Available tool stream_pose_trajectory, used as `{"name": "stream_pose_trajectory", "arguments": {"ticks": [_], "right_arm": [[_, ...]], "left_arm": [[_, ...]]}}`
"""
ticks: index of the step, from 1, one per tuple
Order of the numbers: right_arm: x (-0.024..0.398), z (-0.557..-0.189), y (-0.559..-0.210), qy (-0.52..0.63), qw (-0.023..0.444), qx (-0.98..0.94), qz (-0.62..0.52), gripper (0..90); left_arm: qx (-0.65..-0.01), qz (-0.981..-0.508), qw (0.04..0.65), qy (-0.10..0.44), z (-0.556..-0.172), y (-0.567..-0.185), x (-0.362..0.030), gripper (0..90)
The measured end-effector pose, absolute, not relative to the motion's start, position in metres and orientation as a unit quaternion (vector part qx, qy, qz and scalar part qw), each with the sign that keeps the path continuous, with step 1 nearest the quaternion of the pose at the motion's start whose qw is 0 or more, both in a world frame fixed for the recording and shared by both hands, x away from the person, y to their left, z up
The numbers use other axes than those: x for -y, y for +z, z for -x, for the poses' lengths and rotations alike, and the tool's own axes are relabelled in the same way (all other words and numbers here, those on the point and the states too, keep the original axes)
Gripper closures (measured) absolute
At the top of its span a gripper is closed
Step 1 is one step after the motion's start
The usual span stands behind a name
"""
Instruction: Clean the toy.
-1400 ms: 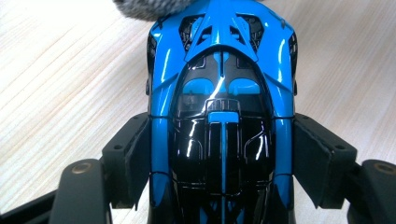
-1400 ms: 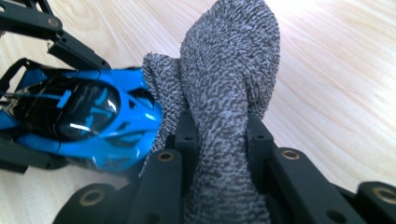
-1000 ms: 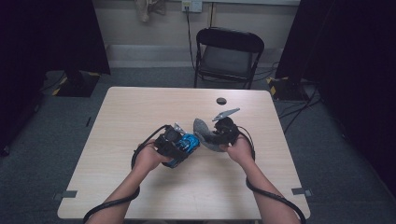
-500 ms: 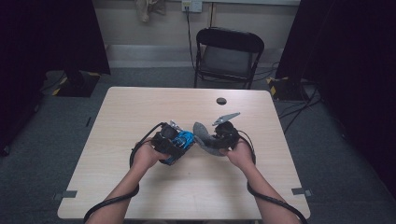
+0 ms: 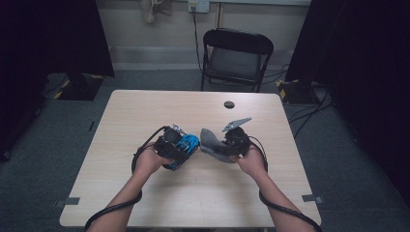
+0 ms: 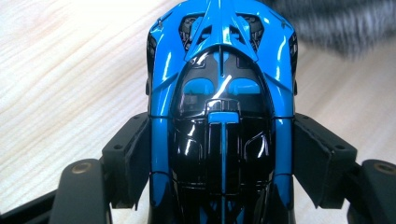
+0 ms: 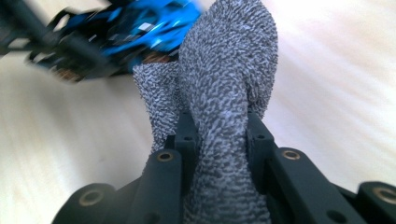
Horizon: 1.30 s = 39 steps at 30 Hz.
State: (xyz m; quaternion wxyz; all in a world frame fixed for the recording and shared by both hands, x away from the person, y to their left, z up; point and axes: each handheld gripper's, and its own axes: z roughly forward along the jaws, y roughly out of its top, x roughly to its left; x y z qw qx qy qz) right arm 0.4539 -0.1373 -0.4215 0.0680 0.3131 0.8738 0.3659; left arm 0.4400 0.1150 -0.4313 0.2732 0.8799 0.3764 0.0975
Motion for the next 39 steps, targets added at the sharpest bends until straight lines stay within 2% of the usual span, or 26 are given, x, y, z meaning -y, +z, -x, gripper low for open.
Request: {"name": "stream_pose_trajectory", "arguments": {"ticks": [9, 16, 25, 39], "right_arm": [[0.141, -0.476, -0.404, 0.378, 0.101, -0.853, -0.347, 73.1], [0.123, -0.483, -0.404, 0.363, 0.086, -0.868, -0.329, 72.9], [0.111, -0.481, -0.414, 0.343, 0.067, -0.887, -0.303, 72.9], [0.118, -0.477, -0.416, 0.345, 0.067, -0.884, -0.308, 72.8]], "left_arm": [[-0.331, -0.894, 0.291, 0.085, -0.418, -0.426, -0.09, 28.2], [-0.314, -0.9, 0.293, 0.074, -0.408, -0.427, -0.077, 28.2], [-0.31, -0.904, 0.283, 0.077, -0.409, -0.429, -0.079, 28.2], [-0.337, -0.896, 0.277, 0.085, -0.421, -0.428, -0.096, 28.2]]}}
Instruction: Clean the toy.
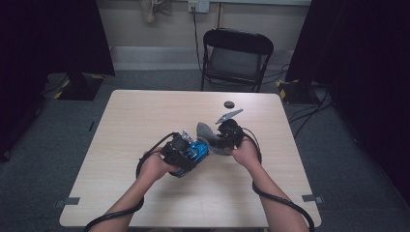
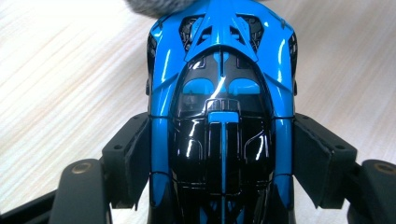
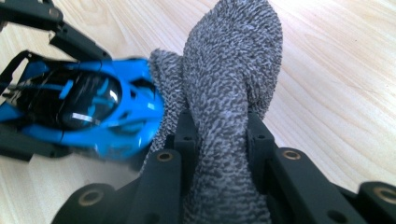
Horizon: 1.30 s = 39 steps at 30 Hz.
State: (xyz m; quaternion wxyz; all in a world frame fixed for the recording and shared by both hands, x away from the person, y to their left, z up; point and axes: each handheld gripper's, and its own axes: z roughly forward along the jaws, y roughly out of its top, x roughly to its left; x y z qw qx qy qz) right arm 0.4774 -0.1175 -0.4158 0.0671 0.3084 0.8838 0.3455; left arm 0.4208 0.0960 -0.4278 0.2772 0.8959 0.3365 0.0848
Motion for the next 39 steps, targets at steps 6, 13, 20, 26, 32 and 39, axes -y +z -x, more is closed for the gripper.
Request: {"name": "stream_pose_trajectory", "arguments": {"ticks": [6, 13, 20, 26, 32, 39], "right_arm": [[0.12, -0.473, -0.417, 0.35, 0.062, -0.883, -0.308, 72.8], [0.121, -0.464, -0.422, 0.36, 0.053, -0.88, -0.306, 72.8], [0.123, -0.458, -0.43, 0.366, 0.037, -0.879, -0.302, 72.7], [0.122, -0.451, -0.433, 0.365, 0.027, -0.885, -0.289, 72.7], [0.127, -0.45, -0.434, 0.361, 0.04, -0.882, -0.301, 72.7], [0.137, -0.46, -0.438, 0.36, 0.057, -0.867, -0.339, 72.6]], "left_arm": [[-0.353, -0.89, 0.273, 0.094, -0.427, -0.428, -0.105, 28.2], [-0.37, -0.884, 0.268, 0.096, -0.432, -0.43, -0.111, 28.2], [-0.382, -0.88, 0.264, 0.101, -0.437, -0.43, -0.116, 28.2], [-0.395, -0.873, 0.267, 0.106, -0.443, -0.427, -0.123, 28.2], [-0.393, -0.87, 0.277, 0.108, -0.441, -0.418, -0.125, 28.2], [-0.372, -0.875, 0.291, 0.108, -0.435, -0.405, -0.114, 28.1]]}}
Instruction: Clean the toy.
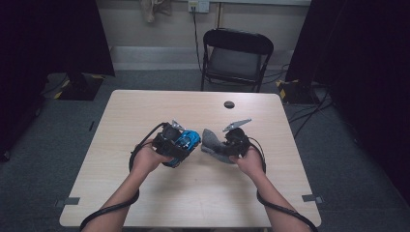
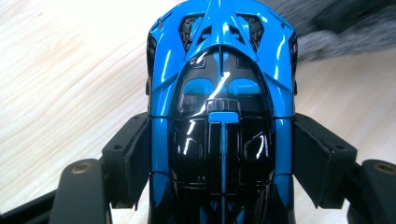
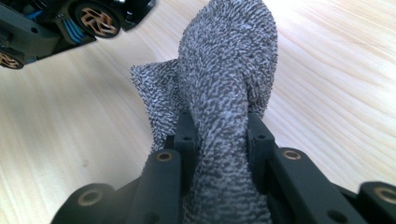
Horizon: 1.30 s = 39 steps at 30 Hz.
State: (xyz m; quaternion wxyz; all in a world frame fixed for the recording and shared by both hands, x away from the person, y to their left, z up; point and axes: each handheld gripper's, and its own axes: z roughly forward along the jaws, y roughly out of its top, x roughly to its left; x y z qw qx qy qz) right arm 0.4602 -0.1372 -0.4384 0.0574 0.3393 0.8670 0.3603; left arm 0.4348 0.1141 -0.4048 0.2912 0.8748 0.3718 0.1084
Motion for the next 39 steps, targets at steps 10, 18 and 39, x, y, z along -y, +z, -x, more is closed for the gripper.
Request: {"name": "stream_pose_trajectory", "arguments": {"ticks": [10, 18, 39], "right_arm": [[0.105, -0.448, -0.439, 0.381, 0.034, -0.879, -0.285, 72.7], [0.095, -0.442, -0.444, 0.387, 0.026, -0.883, -0.264, 72.6], [0.082, -0.424, -0.456, 0.381, 0.007, -0.897, -0.223, 72.5]], "left_arm": [[-0.376, -0.874, 0.29, 0.106, -0.441, -0.403, -0.109, 28.1], [-0.381, -0.872, 0.289, 0.102, -0.446, -0.405, -0.108, 28.1], [-0.397, -0.863, 0.296, 0.1, -0.458, -0.402, -0.101, 28.1]]}}
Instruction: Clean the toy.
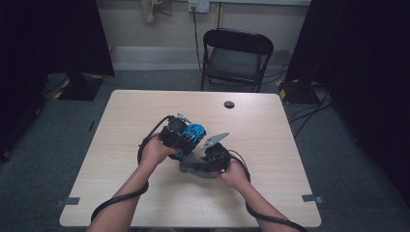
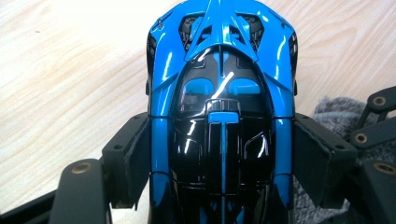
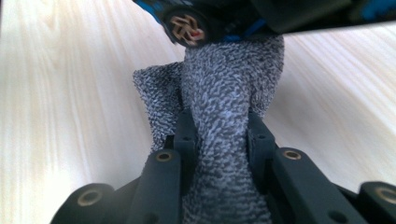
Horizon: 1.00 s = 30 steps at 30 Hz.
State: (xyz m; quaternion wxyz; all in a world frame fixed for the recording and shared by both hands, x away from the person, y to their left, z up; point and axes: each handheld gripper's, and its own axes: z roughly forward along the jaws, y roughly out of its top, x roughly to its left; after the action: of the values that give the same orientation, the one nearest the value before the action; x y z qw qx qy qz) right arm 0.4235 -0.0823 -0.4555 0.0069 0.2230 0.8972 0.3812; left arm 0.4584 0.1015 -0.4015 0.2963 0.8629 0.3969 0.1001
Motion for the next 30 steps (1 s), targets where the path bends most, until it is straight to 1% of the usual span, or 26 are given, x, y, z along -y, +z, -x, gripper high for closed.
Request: {"name": "stream_pose_trajectory", "arguments": {"ticks": [4, 8, 13, 25, 30], "right_arm": [[0.098, -0.43, -0.451, 0.378, 0.019, -0.893, -0.242, 72.1], [0.116, -0.442, -0.443, 0.37, 0.046, -0.888, -0.27, 72.1], [0.131, -0.451, -0.435, 0.365, 0.066, -0.882, -0.291, 72.1], [0.13, -0.456, -0.437, 0.357, 0.073, -0.88, -0.306, 72.1], [0.126, -0.459, -0.433, 0.356, 0.08, -0.879, -0.307, 72.1]], "left_arm": [[-0.394, -0.865, 0.294, 0.104, -0.455, -0.399, -0.104, 28.1], [-0.389, -0.868, 0.292, 0.103, -0.451, -0.4, -0.107, 28.1], [-0.387, -0.87, 0.289, 0.1, -0.446, -0.402, -0.107, 28.1], [-0.38, -0.874, 0.287, 0.1, -0.434, -0.4, -0.113, 28.1], [-0.377, -0.874, 0.288, 0.105, -0.43, -0.399, -0.113, 28.1]]}}
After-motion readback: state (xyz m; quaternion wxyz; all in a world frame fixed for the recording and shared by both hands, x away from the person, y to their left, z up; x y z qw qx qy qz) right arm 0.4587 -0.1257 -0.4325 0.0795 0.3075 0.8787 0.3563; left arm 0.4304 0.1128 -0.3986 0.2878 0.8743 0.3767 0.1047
